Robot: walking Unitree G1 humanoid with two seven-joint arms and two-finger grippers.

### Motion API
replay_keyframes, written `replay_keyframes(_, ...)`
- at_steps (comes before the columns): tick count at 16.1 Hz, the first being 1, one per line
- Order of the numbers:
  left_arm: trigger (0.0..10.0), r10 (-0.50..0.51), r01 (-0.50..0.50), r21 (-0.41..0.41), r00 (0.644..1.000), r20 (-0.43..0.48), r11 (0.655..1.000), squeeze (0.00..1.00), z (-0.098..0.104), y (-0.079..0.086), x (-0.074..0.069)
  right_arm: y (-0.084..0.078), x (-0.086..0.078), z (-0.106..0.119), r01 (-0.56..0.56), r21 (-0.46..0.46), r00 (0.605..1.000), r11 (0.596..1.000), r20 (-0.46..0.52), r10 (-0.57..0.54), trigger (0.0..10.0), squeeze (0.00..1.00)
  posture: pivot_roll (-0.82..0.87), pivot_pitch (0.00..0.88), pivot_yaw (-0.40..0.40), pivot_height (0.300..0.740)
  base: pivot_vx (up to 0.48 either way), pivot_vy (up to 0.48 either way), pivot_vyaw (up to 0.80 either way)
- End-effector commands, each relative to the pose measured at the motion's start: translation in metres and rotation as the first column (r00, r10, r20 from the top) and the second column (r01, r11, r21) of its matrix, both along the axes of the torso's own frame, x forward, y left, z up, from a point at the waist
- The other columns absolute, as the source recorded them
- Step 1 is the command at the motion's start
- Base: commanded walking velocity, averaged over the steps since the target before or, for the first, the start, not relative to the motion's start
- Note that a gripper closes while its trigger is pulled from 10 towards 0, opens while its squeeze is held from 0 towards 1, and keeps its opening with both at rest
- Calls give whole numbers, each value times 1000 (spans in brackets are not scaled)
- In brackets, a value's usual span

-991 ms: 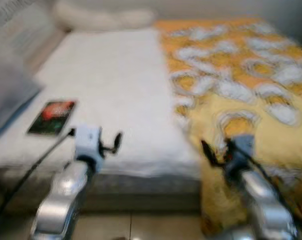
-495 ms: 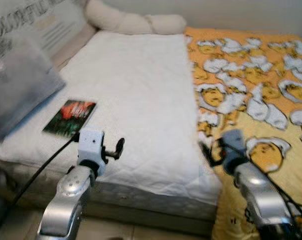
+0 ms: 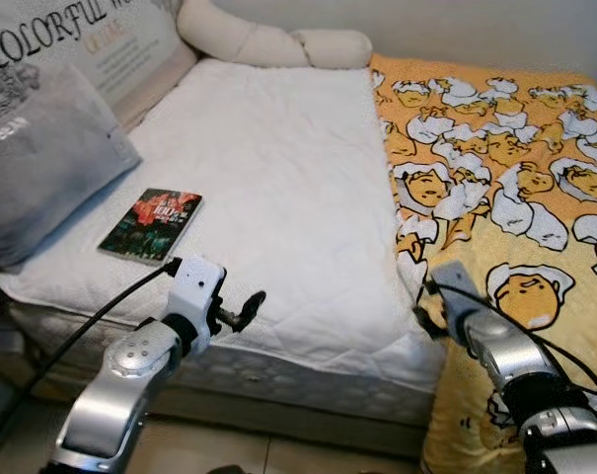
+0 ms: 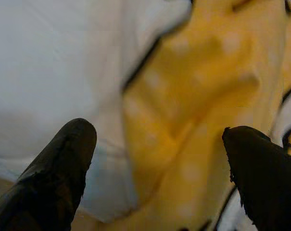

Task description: Clean up the room

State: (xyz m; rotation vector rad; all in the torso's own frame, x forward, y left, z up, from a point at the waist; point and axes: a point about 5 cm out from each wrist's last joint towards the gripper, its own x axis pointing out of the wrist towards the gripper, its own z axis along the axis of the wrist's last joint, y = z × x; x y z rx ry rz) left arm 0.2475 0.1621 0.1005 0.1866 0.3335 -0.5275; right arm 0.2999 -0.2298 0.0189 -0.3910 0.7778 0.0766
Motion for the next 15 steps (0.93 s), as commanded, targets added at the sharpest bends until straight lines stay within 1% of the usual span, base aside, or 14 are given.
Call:
replay_keyframes(1, 10000, -78, 78, 1, 997, 7, 997, 0, 8, -5, 1, -9, 4, 3, 22, -57, 1000, 998, 9, -21, 10000, 0, -20, 0, 5, 740, 0, 0, 0)
replay_keyframes(3, 10000, -148, 148, 17, 989, -11, 989, 0, 11, -4, 0, -14, 1, -3, 33, -79, 999, 996, -24, -35, 10000, 0, -9, 0, 16, 740, 0, 0, 0)
replay_keyframes(4, 10000, -188, 188, 24, 982, -20, 982, 0, 14, -2, -1, -17, -1, -6, 41, -97, 998, 994, -42, -46, 8431, 0, -2, 0, 31, 740, 0, 0, 0)
replay_keyframes(5, 10000, -202, 203, 27, 979, -23, 979, 0, 15, -1, -1, -18, -2, -7, 48, -103, 997, 993, -48, -53, 8431, 0, -3, 0, 37, 740, 0, 0, 0)
replay_keyframes(6, 10000, -233, 234, 34, 972, -39, 972, 0, 16, 0, -3, -25, -6, -9, 68, -135, 995, 988, -60, -77, 3137, 0, -7, 0, 52, 740, 0, 0, 0)
replay_keyframes(7, 10000, -250, 252, 39, 967, -48, 967, 0, 17, 0, -4, -28, -8, -11, 91, -129, 993, 987, -64, -100, 0, 0, -9, 0, 57, 740, 0, 0, 0)
replay_keyframes(8, 10000, -260, 262, 38, 964, -52, 964, 0, 17, 0, -5, -29, -10, -12, 105, -120, 991, 987, -66, -114, 0, 0, -11, 0, 61, 740, 0, 0, 0)
replay_keyframes(11, 10000, -287, 289, 30, 956, -59, 957, 0, 18, -4, -5, -36, -19, -18, 100, -142, 990, 985, -83, -113, 0, 0, -17, 0, 67, 740, 0, 0, 0)
replay_keyframes(15, 10000, -315, 317, 24, 946, -72, 948, 0, 17, -6, -7, -41, -22, -19, 80, -164, 991, 983, -89, -95, 0, 0, -27, 0, 62, 740, 0, 0, 0)
